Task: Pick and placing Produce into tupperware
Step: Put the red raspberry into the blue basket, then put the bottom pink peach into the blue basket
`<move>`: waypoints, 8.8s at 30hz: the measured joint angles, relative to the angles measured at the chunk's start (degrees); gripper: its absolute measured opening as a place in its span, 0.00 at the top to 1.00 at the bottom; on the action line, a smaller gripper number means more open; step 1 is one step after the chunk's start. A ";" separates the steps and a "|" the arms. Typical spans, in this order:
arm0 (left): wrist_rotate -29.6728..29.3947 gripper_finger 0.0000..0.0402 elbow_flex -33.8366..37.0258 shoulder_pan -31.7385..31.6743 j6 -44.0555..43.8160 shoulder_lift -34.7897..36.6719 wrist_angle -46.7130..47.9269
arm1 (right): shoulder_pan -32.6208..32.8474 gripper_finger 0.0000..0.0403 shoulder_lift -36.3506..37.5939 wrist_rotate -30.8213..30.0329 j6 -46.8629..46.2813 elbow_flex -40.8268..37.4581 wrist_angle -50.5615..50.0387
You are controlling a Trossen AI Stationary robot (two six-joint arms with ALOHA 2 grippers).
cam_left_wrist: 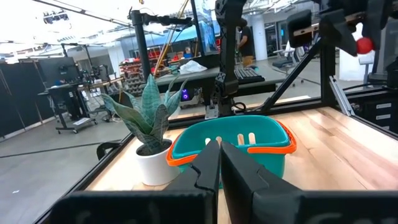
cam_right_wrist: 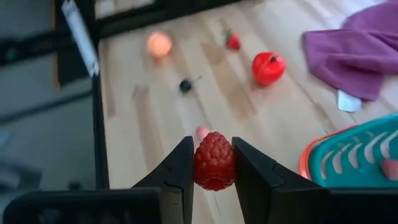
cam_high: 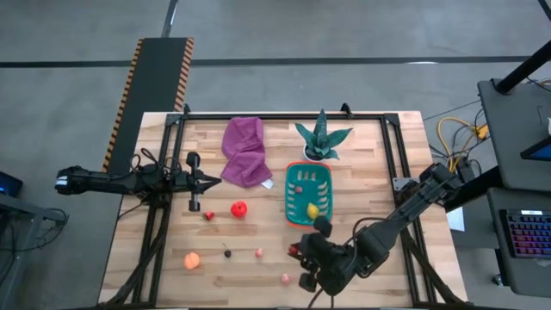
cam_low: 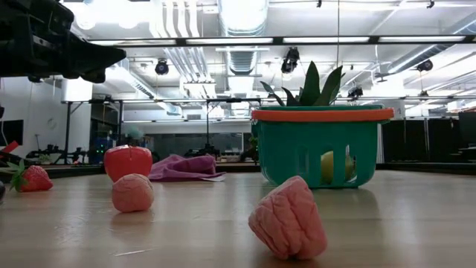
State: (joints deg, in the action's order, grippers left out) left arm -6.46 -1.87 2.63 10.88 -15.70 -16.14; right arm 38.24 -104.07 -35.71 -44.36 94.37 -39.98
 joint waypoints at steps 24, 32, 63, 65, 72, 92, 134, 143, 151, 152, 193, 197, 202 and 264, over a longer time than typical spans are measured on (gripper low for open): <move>0.00 1.00 0.00 0.01 0.01 0.09 0.01 | -7.27 0.81 0.00 6.21 0.83 -0.10 -21.46; 0.01 1.00 0.00 0.01 0.01 0.09 -0.02 | -14.88 0.81 0.02 7.23 0.41 -0.11 -21.98; -0.02 1.00 0.00 0.00 0.06 -0.02 0.13 | -31.81 0.81 0.11 15.29 -2.10 -9.07 -25.24; -0.02 1.00 0.00 0.00 0.06 -0.02 0.13 | -31.82 0.81 0.11 15.28 -2.30 -10.44 -24.64; -0.02 1.00 0.00 0.00 0.06 -0.02 0.13 | -32.00 0.81 0.11 14.69 -3.65 -15.03 -18.12; -0.02 1.00 0.00 0.00 0.06 -0.02 0.13 | -32.54 0.75 0.13 11.41 -4.09 -20.37 -10.50; -0.02 1.00 0.00 0.02 0.02 -0.02 0.17 | -10.88 0.11 1.27 12.96 8.54 2.94 -3.26; -0.02 1.00 0.00 0.02 0.01 -0.02 0.15 | -1.43 0.14 0.81 13.18 8.49 2.79 -2.51; -0.02 1.00 0.00 0.02 -0.03 -0.02 0.13 | 2.29 0.18 -2.35 10.31 6.17 2.54 -0.55; -0.02 1.00 0.00 0.02 -0.05 -0.06 0.13 | 2.44 0.18 -2.76 10.26 5.43 2.52 -0.54; 0.00 1.00 0.00 0.00 -0.12 -0.76 0.06 | 1.51 0.18 -25.46 11.66 -7.94 1.95 6.64; 0.00 1.00 0.00 0.00 -0.12 -0.72 0.07 | 0.99 0.18 -25.46 11.65 -7.82 1.95 7.65; 0.00 1.00 0.00 0.00 -0.11 -0.76 0.08 | 0.70 0.18 -25.46 11.68 -7.72 1.95 8.02; 0.00 1.00 0.00 0.02 -0.10 -0.74 0.09 | 0.37 0.82 -25.46 16.86 -9.16 -1.03 13.48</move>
State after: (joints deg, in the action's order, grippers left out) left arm -6.46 -1.87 2.66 10.79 -16.45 -16.05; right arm 38.61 -129.54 -18.85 -53.52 93.34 -26.50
